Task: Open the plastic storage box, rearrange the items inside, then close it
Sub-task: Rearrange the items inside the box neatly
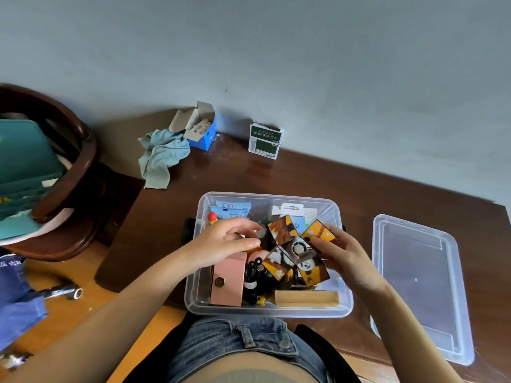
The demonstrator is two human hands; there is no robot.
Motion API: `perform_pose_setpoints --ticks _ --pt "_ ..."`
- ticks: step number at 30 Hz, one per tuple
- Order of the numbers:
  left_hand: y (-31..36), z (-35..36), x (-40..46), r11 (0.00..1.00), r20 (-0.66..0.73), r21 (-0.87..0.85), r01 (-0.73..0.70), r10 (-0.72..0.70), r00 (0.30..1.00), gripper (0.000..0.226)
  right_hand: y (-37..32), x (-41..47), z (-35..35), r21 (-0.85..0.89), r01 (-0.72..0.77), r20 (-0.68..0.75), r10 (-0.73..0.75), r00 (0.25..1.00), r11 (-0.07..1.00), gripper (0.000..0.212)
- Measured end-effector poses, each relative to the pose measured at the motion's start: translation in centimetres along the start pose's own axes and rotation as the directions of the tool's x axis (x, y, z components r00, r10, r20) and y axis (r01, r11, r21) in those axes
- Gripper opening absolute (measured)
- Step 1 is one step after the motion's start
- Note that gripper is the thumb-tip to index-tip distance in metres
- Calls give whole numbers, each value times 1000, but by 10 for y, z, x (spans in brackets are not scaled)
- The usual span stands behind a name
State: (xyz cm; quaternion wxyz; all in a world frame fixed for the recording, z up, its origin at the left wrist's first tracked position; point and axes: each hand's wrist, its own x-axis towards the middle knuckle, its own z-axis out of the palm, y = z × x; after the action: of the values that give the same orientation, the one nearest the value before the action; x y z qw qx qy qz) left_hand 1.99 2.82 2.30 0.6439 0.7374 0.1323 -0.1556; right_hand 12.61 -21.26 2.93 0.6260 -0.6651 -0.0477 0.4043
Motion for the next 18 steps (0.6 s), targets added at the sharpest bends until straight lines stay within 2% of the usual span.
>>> perform_pose_setpoints --ticks 2,6,9,12,14,18 --pt "1 4 0 999 57 -8 34 -33 998 29 4 -7 -9 110 -15 24 12 1000 994 29" --pt "7 27 3 996 169 -46 73 -65 983 27 21 -20 -5 332 -31 102 -4 995 943 50" --pt "18 39 3 999 210 3 36 -36 977 18 31 -23 9 391 14 105 -59 993 920 49" --pt "22 43 8 1000 188 25 19 -23 982 32 36 -21 15 440 44 66 -81 995 897 44" --pt "22 44 11 998 194 63 7 -19 981 42 34 -20 18 485 43 50 -77 996 873 49" --pt "18 52 17 979 223 201 -26 -19 975 46 29 -19 21 504 47 53 -85 995 862 54"
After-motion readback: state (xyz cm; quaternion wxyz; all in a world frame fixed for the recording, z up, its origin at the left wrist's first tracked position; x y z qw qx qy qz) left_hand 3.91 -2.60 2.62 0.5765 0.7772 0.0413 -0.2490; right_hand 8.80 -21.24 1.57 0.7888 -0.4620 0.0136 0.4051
